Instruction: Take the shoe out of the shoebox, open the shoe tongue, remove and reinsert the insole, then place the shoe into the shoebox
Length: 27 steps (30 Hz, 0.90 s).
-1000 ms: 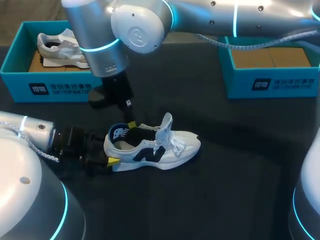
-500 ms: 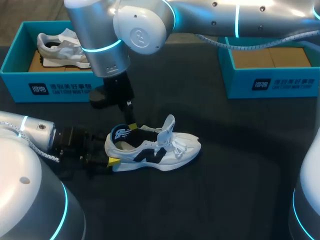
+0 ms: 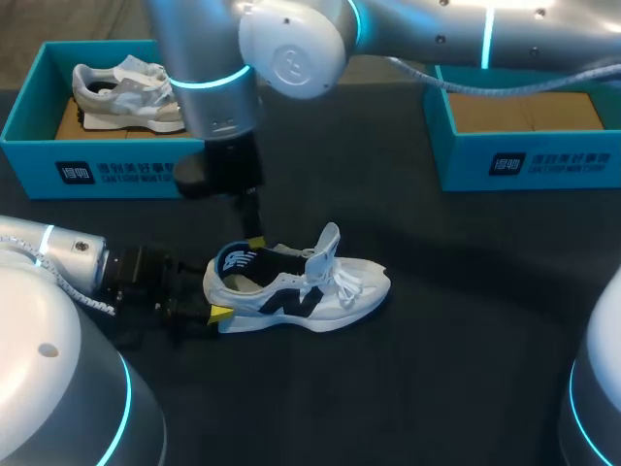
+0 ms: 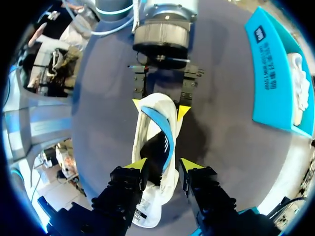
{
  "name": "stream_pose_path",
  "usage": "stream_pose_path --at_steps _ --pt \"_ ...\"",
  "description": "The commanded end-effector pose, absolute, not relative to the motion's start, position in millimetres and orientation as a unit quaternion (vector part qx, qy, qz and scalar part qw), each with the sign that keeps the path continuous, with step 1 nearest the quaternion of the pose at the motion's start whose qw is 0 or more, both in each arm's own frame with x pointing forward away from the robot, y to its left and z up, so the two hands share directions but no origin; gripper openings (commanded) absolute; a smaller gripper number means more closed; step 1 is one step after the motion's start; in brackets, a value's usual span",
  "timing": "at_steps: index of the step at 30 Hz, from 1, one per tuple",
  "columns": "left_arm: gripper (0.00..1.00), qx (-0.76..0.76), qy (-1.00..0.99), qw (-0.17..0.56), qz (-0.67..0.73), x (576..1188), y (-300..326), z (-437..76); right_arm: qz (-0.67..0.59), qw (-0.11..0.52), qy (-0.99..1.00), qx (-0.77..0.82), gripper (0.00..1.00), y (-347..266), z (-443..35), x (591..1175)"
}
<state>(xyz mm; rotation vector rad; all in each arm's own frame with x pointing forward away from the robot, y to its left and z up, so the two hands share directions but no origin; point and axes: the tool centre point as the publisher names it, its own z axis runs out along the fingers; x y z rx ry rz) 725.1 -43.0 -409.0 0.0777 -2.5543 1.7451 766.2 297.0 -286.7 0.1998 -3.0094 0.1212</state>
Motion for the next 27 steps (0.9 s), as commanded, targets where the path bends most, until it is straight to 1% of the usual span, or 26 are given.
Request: stream_pose_path --at_steps 1,8,11,20,27 --pt "0.0 0.025 -0.826 0.024 0.563 727 -44 -413 -0.002 0.028 -0.999 0.045 0.41 286 -283 758" --pt "0.0 0.025 -0.826 0.024 0.563 727 -44 -413 -0.073 0.021 -0.997 0.012 0.42 291 -279 757" --pt "0.0 0.025 -0.826 0.024 0.563 727 -44 -413 -0.076 0.019 -0.997 0.01 0.43 295 -281 757" --pt "0.0 0.025 -0.826 0.024 0.563 727 -44 -413 -0.084 0.019 -0.996 0.004 0.42 299 -284 759" --pt "0.0 0.025 -0.826 0.024 0.563 727 -44 -413 -0.086 0.031 -0.996 0.002 0.42 308 -301 757"
